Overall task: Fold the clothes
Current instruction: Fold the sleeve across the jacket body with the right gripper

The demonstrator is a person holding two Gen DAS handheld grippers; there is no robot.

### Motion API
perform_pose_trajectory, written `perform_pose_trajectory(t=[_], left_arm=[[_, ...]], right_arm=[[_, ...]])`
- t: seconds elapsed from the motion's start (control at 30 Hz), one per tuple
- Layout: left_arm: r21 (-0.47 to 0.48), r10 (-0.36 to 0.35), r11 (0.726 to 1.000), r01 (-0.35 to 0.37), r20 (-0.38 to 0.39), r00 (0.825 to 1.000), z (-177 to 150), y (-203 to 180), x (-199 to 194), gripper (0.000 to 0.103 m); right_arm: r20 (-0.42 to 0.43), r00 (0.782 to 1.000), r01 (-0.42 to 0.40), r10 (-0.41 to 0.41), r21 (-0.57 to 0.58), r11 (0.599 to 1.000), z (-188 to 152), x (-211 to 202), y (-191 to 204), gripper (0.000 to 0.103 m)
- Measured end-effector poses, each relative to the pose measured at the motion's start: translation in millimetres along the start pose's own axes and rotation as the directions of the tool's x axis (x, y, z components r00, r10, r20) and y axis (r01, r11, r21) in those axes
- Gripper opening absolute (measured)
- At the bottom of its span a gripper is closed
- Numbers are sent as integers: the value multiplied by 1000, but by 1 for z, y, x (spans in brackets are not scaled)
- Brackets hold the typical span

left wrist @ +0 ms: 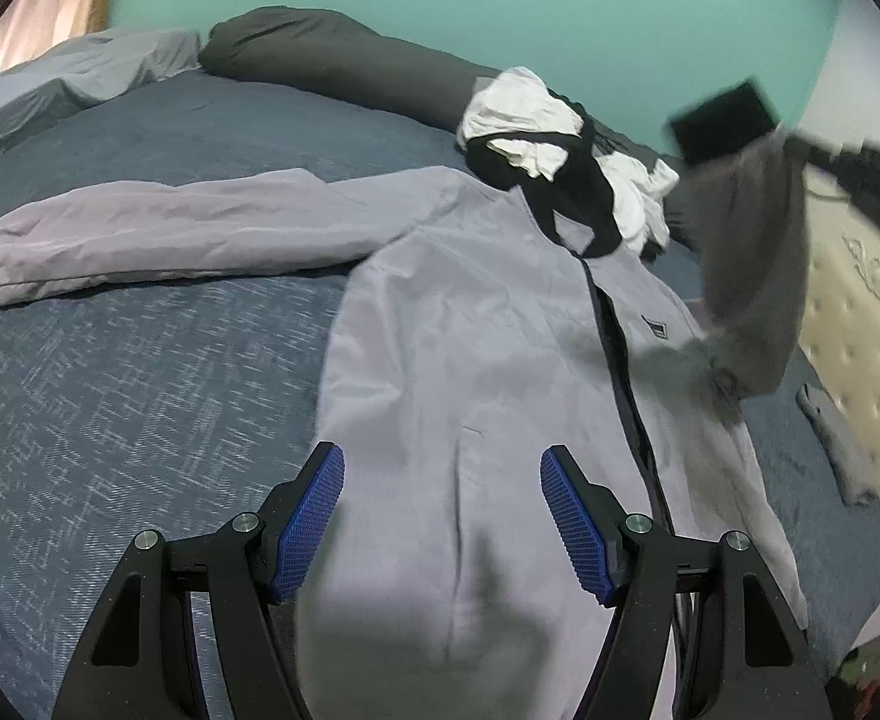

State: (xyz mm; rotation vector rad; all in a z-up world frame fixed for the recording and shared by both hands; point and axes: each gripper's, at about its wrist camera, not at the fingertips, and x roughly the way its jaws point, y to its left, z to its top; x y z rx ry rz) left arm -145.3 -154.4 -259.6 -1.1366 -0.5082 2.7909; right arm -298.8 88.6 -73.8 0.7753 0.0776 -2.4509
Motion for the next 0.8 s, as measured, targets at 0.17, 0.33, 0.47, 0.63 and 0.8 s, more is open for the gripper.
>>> perform_pose_trajectory(t=[0.17,0.33,0.47,0.63,0.8], left_arm=[[-29,13,1000,-12,15,1000,2,14,-8,72],[-55,18,998,-17,15,1000,3,24,-9,72],[-56,17,998,-15,20,1000,5,26,-10,72],[-59,19,998,-18,19,1000,5,27,-9,72],[-62,23,998,-23,10,1000,3,29,-7,72]], right_arm=[[-161,986,-36,36,0,999,-59,51,37,2],[-211,976,-58,49,-37,998,-89,61,56,2],[-211,973,-102,92,-38,994,-88,58,66,2],[-308,939,-164,154,-7,986,-108,74,73,2],[-378,909,-185,174,8,983,-132,85,75,6]])
